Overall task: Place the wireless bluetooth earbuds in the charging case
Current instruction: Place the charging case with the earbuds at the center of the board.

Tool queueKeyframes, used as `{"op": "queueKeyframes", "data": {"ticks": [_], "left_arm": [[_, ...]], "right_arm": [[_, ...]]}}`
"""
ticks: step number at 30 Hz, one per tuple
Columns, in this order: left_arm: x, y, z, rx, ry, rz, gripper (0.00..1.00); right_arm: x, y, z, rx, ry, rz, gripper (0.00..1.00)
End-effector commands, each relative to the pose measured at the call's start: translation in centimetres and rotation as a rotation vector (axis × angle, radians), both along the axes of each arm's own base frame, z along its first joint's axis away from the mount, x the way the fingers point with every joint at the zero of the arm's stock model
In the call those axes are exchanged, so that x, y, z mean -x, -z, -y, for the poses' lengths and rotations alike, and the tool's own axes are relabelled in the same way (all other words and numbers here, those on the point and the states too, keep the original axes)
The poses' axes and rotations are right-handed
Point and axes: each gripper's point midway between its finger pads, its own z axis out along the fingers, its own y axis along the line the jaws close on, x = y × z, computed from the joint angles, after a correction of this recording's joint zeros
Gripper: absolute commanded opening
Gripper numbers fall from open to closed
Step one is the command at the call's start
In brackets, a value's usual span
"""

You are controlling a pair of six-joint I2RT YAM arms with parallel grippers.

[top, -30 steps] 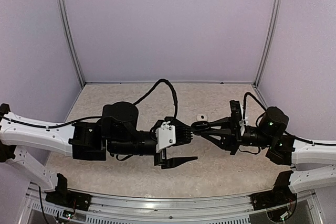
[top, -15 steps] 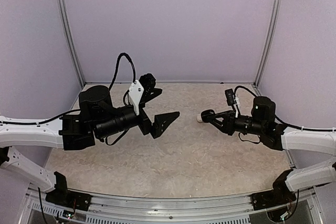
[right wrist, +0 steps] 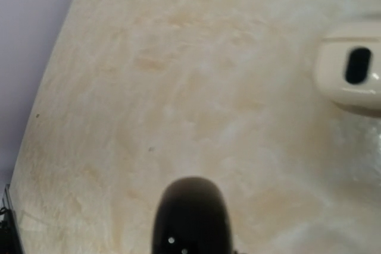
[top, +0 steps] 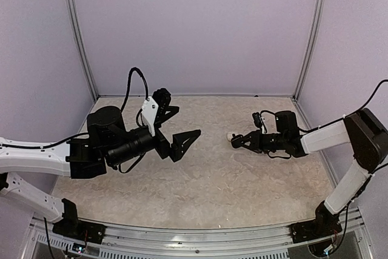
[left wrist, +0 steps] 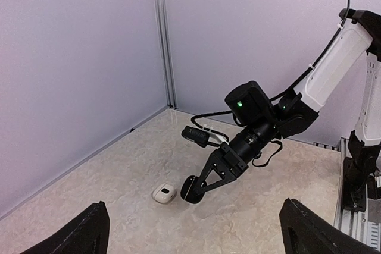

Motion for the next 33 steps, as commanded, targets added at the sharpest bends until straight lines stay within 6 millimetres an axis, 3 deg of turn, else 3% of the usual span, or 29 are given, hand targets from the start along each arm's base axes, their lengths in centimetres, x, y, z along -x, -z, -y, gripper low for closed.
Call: {"op": "queueKeyframes", "data": {"ticks": [1,10,17,25,33], "left_arm": [[-0.2,-1.3,-0.9,0.046,-0.033,0.031,0.99],[-1.0,-0.2,-1.1,0.019,-0.073,0.039,0.99],[-1.3,0.4,-1.4,0.018,-0.078,0.039,0.99],[-1.8,0.5,-1.8,0.025,-0.083,0.032,0.99],[-1.9,0.7,-2.0,0.026,-0.094,0.018,0.99]], "right_arm": [[-1.0,0.5,-0.5,-0.054,0.002,-0.049,0.04],[-2.2,3.6,-0.4,-0.021,0.043,-0.122,0.06],[-3.0,4.7,-0.6,-0.011,0.050,-0.144,0.09],[-3.5,5.9,-0.2,0.033,0.080,-0.167,0.17],[-4.0,6.6,0.3,0.074,0.099,-0.181,0.31]]}}
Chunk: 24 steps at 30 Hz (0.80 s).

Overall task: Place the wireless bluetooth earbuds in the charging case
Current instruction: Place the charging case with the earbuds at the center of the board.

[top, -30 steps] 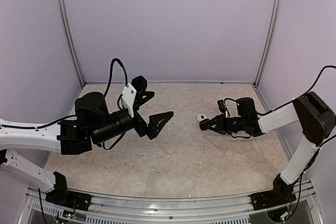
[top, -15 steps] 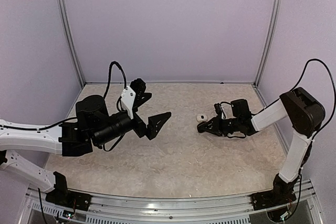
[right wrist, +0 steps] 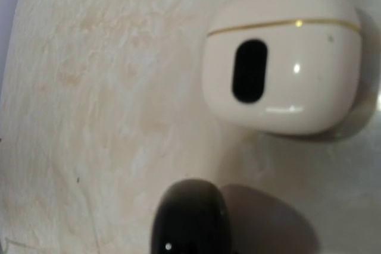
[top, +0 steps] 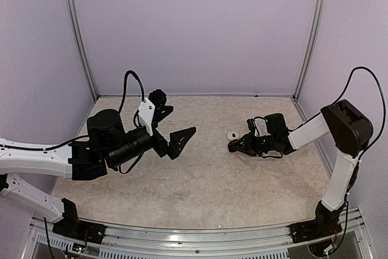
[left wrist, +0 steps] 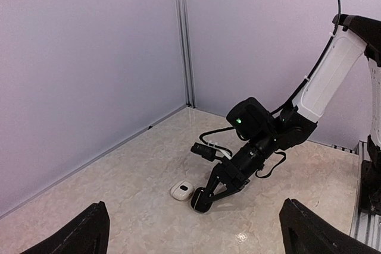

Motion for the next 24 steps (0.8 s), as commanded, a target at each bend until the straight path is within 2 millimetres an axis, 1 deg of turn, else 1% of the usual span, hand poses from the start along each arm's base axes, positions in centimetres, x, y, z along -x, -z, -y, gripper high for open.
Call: {"op": "queueKeyframes", "data": {"ticks": [1,7,11,14,17,21,24], "left_arm": [[-0.3,-0.4,-0.5,0.025,-0.015,0.000,0.99],[-0.3,-0.5,-0.9,0.032,-0.021,-0.005,0.99],[-0.4,-0.7,-1.1,0.039,-0.030,-0.010,0.99],[-0.8,-0.6,-1.4,0.047,-0.053,-0.029,0.99],[-1.8,-0.4,-1.8,0.071,-0.076,-0.100,0.99],[-4.1,-0.3,-2.8,0.111,-0.121,-0.223,0.99],[-5.4,-0.4,-3.5,0.138,-0.142,-0.293,0.99]], "right_arm": [[-0.7,0.7,0.8,0.041,0.028,-0.011,0.33],[-0.5,1.1,1.7,0.081,0.048,-0.023,0.38],[-0.7,0.7,2.1,0.102,0.058,-0.012,0.40],[-0.8,0.5,2.6,0.119,0.067,-0.008,0.44],[-0.8,0.4,3.1,0.134,0.080,-0.008,0.52],[-0.7,-0.1,3.8,0.146,0.096,0.003,0.61],[-0.7,-1.2,4.4,0.153,0.104,0.036,0.67]]}}
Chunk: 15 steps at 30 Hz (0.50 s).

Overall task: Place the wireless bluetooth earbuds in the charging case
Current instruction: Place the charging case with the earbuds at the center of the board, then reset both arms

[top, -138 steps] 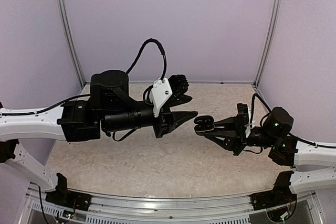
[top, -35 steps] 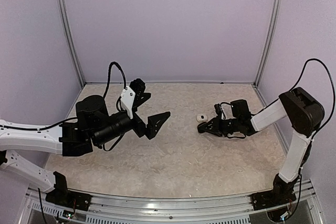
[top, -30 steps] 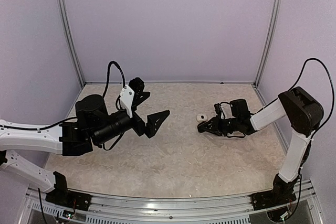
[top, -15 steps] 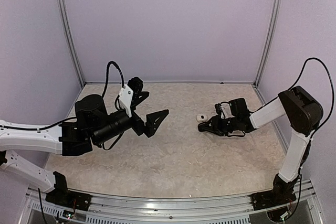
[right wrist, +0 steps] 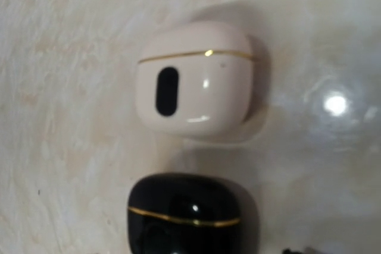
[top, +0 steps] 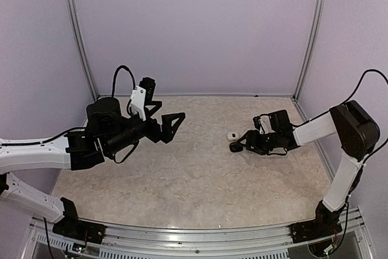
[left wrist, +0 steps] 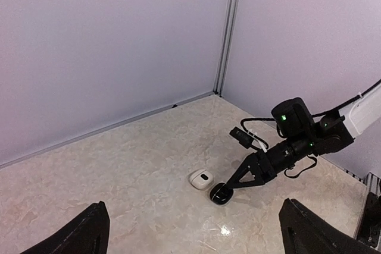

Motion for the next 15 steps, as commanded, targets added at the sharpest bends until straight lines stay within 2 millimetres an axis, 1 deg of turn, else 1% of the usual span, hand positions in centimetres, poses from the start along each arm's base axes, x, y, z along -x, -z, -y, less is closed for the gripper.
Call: {"op": "queueKeyframes", "data": {"ticks": [1,3,5,6,8,11,13,15], "left_arm": [[-1.8,-1.0,-0.9,0.083,-0.026,-0.131,0.99],[-2.7,-0.8,-1.5,0.088,-0.050,-0.171,0.99],[-3.7,-0.8,-2.3,0.093,-0.065,-0.210,0.99],[-4.1,-0.9,-2.6,0.100,-0.071,-0.228,0.99],[-5.5,-0.7,-4.0,0.109,-0.102,-0.274,0.99],[-7.0,-0.1,-5.5,0.114,-0.125,-0.337,0.99],[-7.7,0.3,-7.1,0.122,-0.158,-0.363,0.99],[-8.2,0.2,-8.9,0.145,-0.201,-0.374,0.99]], "right_arm": [[-0.1,-1.6,1.9,0.045,0.030,0.043,0.68],[-0.2,-2.7,2.5,0.066,0.035,0.080,0.73],[-0.4,-4.4,3.2,0.081,0.038,0.129,0.79],[-0.5,-5.2,3.5,0.087,0.038,0.152,0.85],[-0.7,-7.5,4.0,0.096,0.031,0.222,0.98],[-1.2,-11.6,4.6,0.127,0.018,0.337,1.00],[-1.4,-14.7,5.1,0.132,0.034,0.424,1.00],[-1.4,-17.2,5.8,0.148,0.078,0.487,1.00]]}}
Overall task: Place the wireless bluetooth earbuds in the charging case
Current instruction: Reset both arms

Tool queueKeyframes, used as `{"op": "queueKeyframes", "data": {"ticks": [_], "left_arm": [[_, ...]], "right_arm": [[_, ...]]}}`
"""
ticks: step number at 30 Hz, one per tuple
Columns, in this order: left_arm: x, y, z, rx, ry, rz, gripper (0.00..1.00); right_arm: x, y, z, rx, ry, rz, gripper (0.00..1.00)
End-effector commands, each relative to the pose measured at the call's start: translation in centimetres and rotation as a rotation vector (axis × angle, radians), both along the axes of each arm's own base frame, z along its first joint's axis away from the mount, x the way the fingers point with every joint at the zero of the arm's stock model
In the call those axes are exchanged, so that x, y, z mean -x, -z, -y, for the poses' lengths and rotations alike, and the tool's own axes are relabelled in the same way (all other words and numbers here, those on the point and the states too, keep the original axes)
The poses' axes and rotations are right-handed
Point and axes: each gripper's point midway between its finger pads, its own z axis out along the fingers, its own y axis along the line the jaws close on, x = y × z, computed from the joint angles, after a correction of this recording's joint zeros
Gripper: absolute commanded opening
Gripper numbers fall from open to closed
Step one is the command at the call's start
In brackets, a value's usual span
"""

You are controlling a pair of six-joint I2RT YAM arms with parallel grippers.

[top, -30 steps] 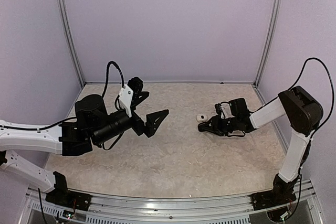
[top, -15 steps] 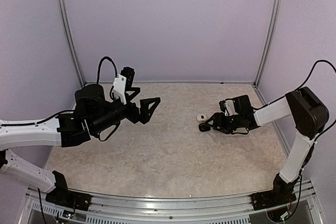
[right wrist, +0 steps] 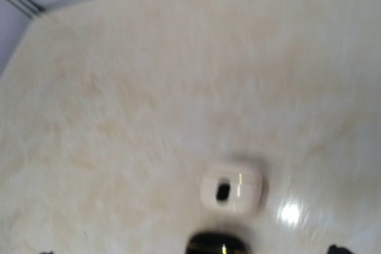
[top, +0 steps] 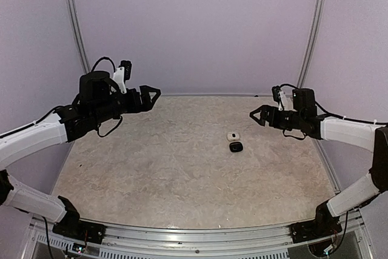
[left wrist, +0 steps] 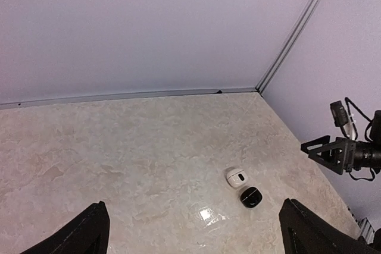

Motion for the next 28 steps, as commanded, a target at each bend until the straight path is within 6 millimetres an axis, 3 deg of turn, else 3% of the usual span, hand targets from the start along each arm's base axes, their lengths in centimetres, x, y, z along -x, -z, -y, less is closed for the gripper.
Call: {"op": "queueKeyframes", "data": {"ticks": [1,4,8,10,13,19,22,28], "left_arm": [[-0.3,0.8,-2.5,0.045,-0.024,-0.106,0.99],[-1.0,1.5,-5.0,0.036,-0.106,-0.141,0.99],[-1.0,3.5,-7.0,-0.033,-0.204,-0.185,0.99],[-0.6,5.4,-7.3,-0.056,-0.226,-0.231,0.99],[0.3,7.7,-7.1,-0.072,-0.243,-0.263,0.99],[1.9,10.9,-5.8,-0.109,-0.264,-0.286,0.99],[2.2,12.4,-5.3,-0.108,-0.261,-0.307,0.99],[2.2,13.0,-5.0,-0.095,-0.251,-0.307,0.99]], "right_arm": [[-0.5,-6.0,1.8,0.059,0.060,0.170,0.99],[-0.3,-8.5,2.9,0.070,0.120,0.225,0.99],[1.1,-9.2,4.1,0.078,0.162,0.242,1.00],[2.3,-9.4,4.1,0.061,0.155,0.264,1.00],[3.5,-8.5,4.0,0.039,0.141,0.273,1.00],[5.3,-4.0,3.8,0.051,0.118,0.211,0.99],[5.9,-3.2,3.6,0.040,0.109,0.216,1.00],[6.3,-3.1,3.5,0.046,0.099,0.239,0.99]]}}
